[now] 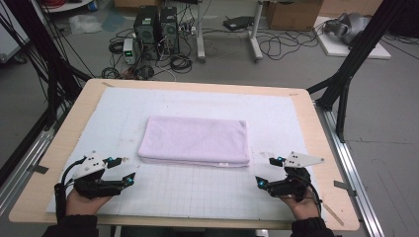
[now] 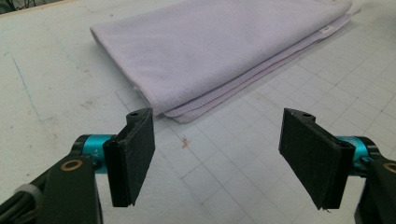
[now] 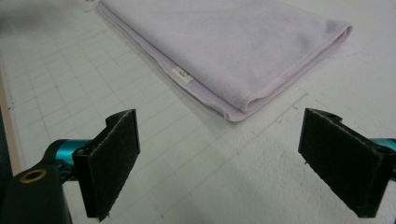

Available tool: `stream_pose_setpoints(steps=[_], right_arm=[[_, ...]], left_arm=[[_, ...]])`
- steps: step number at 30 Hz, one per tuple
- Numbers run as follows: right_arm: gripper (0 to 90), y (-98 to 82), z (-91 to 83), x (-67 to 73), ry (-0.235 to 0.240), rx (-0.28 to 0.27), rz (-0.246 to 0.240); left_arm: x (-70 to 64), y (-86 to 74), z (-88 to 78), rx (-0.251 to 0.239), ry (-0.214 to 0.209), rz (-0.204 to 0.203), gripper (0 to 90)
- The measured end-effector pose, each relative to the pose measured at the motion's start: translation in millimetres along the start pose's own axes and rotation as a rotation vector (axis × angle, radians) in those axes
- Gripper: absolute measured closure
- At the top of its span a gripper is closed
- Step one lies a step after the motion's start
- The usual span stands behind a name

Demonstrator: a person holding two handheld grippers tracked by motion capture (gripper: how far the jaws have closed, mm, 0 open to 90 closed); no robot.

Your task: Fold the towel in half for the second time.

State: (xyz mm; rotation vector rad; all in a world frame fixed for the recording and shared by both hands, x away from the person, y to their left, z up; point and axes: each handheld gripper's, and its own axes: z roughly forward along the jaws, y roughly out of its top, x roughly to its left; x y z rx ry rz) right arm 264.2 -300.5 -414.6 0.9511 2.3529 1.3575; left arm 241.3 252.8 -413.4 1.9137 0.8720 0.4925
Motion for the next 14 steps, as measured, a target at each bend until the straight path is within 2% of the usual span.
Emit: stream_pose_setpoints(steps=[8, 14], right_arm=[[11.7, -7.8, -10.4, 4.6, -0.006, -0.007, 0.006], [11.8, -7.6, -9.5, 5.3, -0.003, -0.006, 0.000]], left_arm=[[-1.1, -2.3, -2.1, 0.001, 0.007, -0.005, 27.3], [-0.7, -2.4, -1.7, 0.004, 0.011, -0.006, 27.4]])
